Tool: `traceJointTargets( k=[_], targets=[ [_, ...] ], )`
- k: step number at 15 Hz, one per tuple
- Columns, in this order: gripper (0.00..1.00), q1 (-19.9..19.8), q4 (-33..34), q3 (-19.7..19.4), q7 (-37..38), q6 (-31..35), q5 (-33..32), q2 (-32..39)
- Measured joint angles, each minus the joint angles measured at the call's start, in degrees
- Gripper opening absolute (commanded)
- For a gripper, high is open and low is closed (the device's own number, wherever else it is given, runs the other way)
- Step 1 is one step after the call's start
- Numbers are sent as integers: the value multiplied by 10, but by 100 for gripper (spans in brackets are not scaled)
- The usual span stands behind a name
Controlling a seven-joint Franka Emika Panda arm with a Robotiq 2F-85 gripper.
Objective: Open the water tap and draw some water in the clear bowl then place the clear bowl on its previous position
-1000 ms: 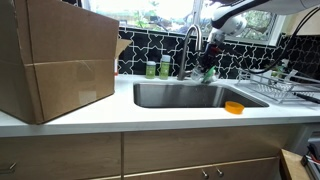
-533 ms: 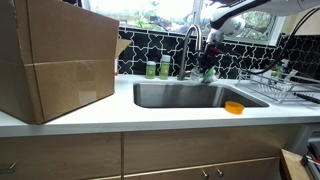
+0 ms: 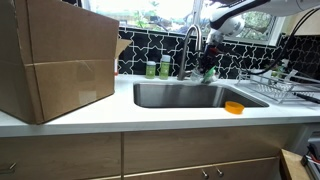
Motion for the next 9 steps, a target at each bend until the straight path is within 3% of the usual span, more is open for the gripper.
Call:
traceJointTargets(
  k=[9],
  targets=[
    [3,0,9,0,1,-6,0,6]
  ],
)
